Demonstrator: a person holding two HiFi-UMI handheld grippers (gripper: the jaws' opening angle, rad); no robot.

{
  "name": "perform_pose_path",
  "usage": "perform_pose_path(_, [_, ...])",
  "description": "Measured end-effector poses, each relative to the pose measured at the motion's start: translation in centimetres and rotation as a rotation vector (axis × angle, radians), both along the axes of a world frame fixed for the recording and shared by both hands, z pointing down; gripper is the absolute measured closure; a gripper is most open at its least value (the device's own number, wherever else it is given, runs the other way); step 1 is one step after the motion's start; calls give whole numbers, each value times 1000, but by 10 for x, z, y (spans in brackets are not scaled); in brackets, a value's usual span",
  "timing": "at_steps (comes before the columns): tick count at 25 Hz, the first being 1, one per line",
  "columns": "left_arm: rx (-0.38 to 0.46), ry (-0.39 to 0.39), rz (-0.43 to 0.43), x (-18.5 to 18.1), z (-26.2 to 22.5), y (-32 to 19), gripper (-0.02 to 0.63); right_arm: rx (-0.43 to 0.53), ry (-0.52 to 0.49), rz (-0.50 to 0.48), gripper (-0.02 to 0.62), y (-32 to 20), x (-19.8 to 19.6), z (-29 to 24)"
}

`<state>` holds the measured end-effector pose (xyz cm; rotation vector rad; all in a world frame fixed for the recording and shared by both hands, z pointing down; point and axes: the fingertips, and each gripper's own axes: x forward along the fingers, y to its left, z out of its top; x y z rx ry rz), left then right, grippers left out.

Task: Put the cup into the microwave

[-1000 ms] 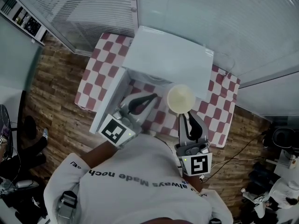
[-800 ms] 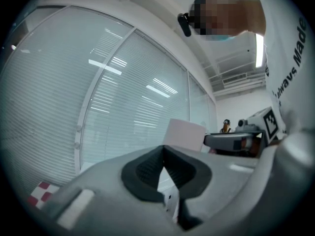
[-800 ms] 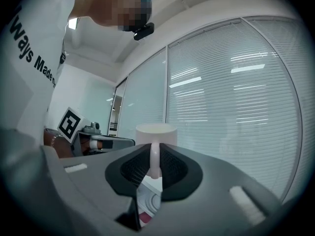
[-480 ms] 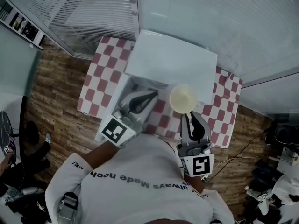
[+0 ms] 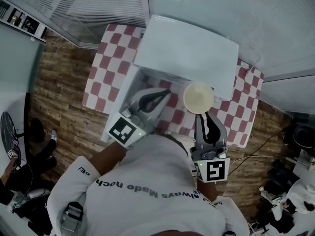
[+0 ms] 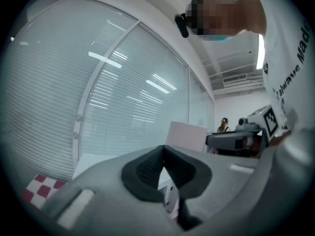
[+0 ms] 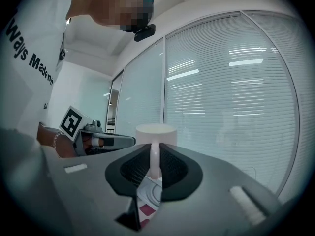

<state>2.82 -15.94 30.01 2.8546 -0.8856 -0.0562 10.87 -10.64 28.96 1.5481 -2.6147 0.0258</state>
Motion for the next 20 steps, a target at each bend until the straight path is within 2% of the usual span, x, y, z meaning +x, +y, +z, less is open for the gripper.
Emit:
perform_pose_path(15, [-37,-40,0,-5,57,-20,603,-69,21,16,551,-12,-1,60])
perform_pose_path(20, [-53,-29,-10,-4,74,-28,603,-83,16,13,551,-20,-5,80])
